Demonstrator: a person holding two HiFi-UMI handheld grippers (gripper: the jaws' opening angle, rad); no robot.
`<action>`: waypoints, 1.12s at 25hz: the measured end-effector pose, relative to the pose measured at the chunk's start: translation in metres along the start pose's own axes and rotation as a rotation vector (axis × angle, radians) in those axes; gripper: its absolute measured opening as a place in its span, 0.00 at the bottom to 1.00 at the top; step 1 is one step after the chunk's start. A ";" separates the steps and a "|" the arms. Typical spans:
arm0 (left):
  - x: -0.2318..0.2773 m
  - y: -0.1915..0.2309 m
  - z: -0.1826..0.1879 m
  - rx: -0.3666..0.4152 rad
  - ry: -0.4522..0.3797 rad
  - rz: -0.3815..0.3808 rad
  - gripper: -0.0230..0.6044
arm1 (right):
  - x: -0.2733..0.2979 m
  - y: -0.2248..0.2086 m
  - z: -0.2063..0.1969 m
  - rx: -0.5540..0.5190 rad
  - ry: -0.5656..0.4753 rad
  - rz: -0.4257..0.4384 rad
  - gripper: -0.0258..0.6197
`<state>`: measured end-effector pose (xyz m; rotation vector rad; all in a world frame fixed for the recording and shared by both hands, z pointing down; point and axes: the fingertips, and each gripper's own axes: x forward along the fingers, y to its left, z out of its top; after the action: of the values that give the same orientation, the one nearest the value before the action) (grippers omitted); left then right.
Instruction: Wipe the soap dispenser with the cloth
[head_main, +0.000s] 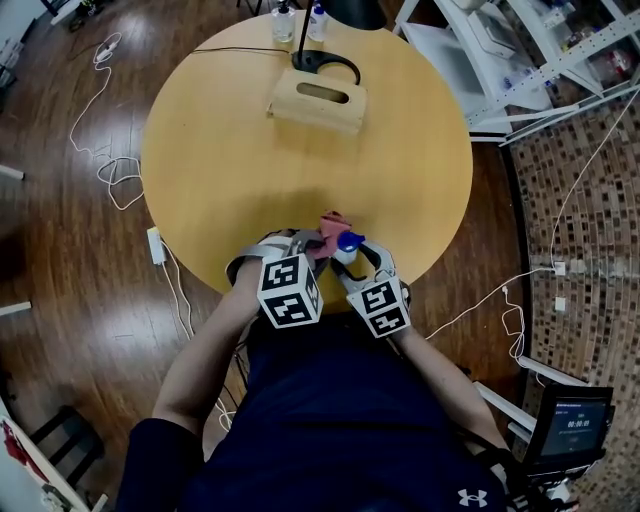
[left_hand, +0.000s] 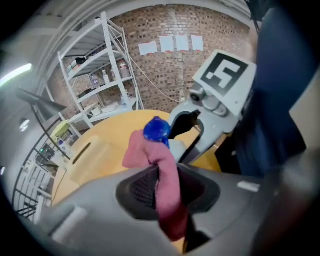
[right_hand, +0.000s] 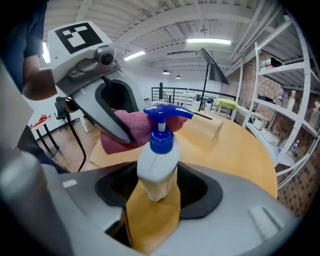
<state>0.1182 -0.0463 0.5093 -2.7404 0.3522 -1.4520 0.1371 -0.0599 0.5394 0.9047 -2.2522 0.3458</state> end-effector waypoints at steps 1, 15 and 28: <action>-0.002 -0.011 0.001 -0.009 -0.007 -0.044 0.18 | 0.000 0.000 -0.001 0.001 0.001 -0.002 0.42; 0.010 -0.017 0.011 -0.194 -0.080 -0.080 0.18 | -0.002 -0.014 -0.007 0.080 0.020 -0.062 0.42; -0.008 0.020 -0.005 -0.349 -0.150 0.067 0.18 | -0.003 0.023 -0.032 -0.046 0.142 -0.014 0.40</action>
<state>0.1063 -0.0641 0.5028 -3.0433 0.7480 -1.2634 0.1384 -0.0274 0.5610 0.8455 -2.1144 0.3397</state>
